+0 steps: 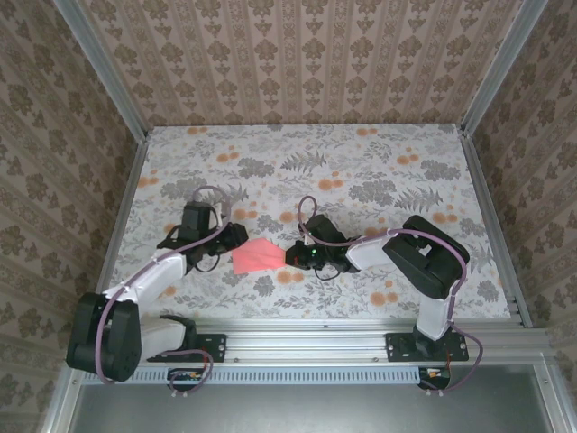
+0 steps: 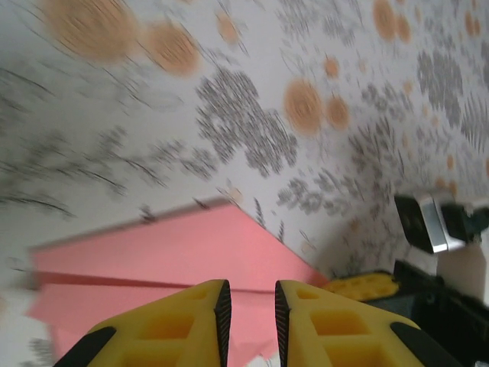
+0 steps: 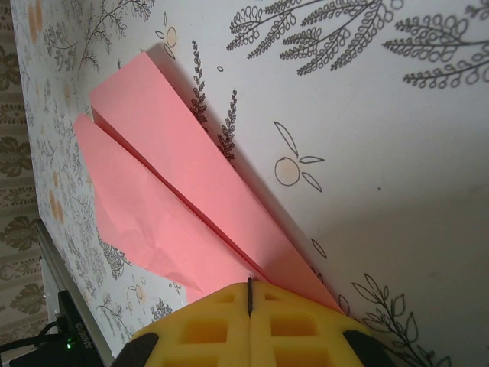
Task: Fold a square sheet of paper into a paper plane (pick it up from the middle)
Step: Fourth fold the wing at the center of the table.
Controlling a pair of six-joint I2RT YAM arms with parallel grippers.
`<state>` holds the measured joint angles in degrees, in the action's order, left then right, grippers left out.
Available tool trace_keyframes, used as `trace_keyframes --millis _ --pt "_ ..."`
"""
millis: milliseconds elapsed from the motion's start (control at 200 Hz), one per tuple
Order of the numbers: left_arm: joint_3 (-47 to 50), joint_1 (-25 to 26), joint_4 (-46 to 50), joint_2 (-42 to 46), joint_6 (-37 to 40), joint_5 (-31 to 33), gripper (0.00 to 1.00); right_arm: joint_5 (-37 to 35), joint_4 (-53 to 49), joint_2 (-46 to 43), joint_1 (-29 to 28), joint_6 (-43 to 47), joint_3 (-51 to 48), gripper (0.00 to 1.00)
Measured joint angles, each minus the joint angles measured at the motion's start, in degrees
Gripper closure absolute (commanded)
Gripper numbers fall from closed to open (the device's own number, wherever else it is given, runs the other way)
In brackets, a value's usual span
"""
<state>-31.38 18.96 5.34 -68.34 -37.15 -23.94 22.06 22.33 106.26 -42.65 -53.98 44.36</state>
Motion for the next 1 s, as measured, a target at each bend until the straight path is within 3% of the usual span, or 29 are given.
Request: trace_keyframes --millis 375,1000 --pt "1.3 10.3 -9.2 -14.9 -4.4 0.2 0.76 -0.3 -0.1 -0.2 0.0 0.0 0.0 1.0" --pt "1.0 8.3 -13.6 -19.4 0.3 -3.6 0.78 -0.6 -0.2 -3.3 3.2 0.5 -3.8 0.98"
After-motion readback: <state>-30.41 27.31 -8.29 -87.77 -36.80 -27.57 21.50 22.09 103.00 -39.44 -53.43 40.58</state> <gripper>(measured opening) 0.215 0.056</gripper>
